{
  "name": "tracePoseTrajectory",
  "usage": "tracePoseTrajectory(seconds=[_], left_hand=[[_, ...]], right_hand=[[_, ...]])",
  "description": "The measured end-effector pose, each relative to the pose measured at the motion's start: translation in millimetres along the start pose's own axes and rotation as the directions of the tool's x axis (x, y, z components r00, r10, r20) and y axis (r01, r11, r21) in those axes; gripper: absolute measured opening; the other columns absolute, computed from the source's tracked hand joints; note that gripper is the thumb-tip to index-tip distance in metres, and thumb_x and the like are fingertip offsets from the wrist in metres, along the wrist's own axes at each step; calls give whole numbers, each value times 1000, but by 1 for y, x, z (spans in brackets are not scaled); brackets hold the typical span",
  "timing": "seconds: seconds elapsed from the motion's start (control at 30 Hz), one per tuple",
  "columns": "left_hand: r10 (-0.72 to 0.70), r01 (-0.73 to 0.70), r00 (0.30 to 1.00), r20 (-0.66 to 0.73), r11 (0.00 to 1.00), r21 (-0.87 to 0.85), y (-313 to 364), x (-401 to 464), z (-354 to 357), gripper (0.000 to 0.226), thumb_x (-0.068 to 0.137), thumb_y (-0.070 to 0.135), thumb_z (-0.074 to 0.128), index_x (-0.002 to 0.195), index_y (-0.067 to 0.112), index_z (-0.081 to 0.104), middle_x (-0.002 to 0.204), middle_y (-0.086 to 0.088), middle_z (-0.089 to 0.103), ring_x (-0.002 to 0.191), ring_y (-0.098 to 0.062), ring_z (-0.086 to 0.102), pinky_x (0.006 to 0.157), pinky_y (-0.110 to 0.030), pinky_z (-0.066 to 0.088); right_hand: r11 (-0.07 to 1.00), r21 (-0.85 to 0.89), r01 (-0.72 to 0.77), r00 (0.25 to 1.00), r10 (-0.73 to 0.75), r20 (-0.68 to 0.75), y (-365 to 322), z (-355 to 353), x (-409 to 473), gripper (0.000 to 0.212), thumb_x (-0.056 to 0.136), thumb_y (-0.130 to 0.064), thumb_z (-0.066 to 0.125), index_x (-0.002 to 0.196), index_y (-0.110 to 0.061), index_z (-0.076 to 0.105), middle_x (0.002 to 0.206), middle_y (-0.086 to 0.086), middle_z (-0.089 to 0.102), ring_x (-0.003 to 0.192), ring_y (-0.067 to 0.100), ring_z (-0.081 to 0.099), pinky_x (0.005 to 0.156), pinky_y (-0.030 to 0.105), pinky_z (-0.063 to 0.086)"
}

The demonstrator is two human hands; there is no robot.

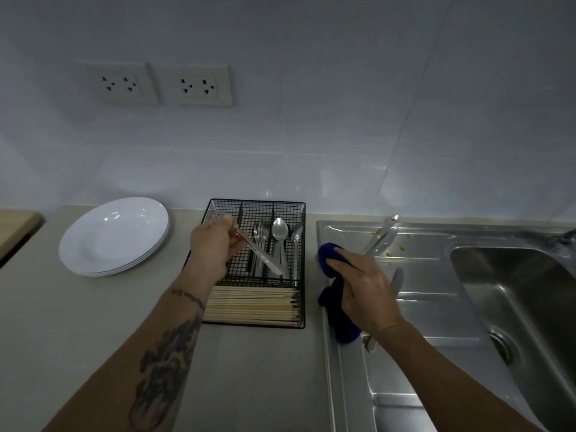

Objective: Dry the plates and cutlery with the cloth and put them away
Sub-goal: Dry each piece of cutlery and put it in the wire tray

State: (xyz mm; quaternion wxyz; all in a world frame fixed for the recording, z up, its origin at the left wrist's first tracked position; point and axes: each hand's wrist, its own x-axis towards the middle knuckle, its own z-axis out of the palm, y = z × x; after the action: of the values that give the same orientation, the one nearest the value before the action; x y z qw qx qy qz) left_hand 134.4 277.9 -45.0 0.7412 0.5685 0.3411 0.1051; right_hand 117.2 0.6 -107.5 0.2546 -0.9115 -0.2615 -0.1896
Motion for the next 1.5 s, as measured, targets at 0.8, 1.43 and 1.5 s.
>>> tracePoseTrajectory(seconds=[0.8,1.43,1.5], left_hand=[[374,-483,856,358,332,810,-42,32,55,13,88,11,58,91,18,69,92,1,66,77,-16,60,65,-25,46],[3,-566,822,569,97,818,-179,-150,149,12,80,11,62,85,19,55,97,-3,63,88,-20,63,77,-32,55],[9,-535,844,537,81,841,-181,-154,153,14,78,10,64,83,19,54,95,-2,62,85,-17,61,75,-29,54]], right_hand=[[985,112,-132,991,131,15,22,-13,-7,48,78,4,59,123,-13,66,138,2,56,119,21,58,98,35,51],[955,29,-296,954,294,50,89,-104,-73,44,80,8,60,116,-14,70,129,3,61,111,21,61,96,15,39],[958,53,-283,954,276,113,94,-95,-82,43,81,7,60,119,-13,68,135,7,53,117,23,56,98,22,42]])
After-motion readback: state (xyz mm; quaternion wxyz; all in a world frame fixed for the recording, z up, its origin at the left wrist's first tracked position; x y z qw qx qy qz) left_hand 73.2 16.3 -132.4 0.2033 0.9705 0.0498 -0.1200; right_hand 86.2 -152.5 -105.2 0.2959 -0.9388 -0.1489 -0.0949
